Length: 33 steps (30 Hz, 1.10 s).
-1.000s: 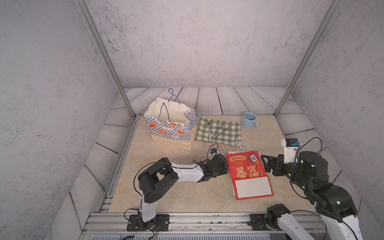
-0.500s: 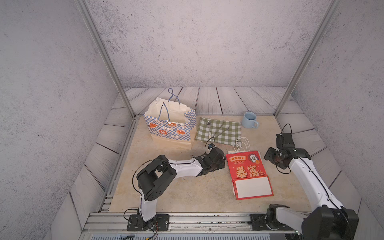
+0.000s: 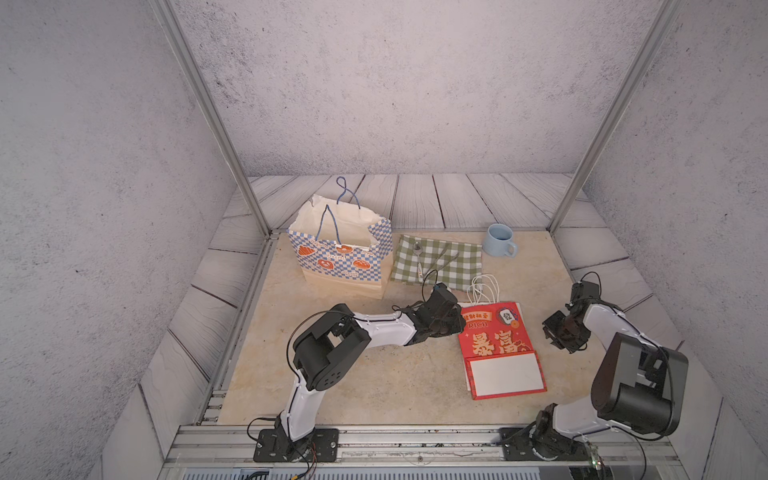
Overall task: Put away the paper bag
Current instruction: Place the paper bag at the center of the board.
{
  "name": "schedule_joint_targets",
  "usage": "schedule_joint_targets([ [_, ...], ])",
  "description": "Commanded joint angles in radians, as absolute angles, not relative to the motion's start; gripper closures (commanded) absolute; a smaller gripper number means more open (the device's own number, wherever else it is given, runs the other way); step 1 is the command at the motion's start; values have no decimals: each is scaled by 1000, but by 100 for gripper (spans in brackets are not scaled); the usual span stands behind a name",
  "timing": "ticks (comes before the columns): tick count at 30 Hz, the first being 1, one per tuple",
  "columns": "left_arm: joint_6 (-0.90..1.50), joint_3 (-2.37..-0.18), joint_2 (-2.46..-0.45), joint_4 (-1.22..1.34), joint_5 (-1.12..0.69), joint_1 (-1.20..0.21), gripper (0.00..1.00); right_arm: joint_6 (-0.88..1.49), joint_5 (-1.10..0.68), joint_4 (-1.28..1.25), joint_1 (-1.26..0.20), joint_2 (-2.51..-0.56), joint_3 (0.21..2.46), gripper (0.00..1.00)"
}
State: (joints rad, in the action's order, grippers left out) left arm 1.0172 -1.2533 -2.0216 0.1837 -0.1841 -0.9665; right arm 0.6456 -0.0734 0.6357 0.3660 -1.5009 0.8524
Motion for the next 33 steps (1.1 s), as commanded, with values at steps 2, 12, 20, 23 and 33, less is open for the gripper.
schedule_joint_targets([
  [2,997,-1303,-2051,175,-199,-963,82,586,-166,640,369,-1580,844,84],
  [12,995,-1333,-2058,130,-154,-960,84,560,-308,603,362,-1663,825,90],
  [20,1111,-1292,-1982,-144,70,-937,83,557,-313,604,361,-1668,833,90],
  [23,1121,-1306,-2017,-161,42,-936,90,557,-314,603,361,-1670,834,90],
  [33,1092,-1431,-2132,-138,-47,-945,100,557,-323,602,359,-1671,830,91],
])
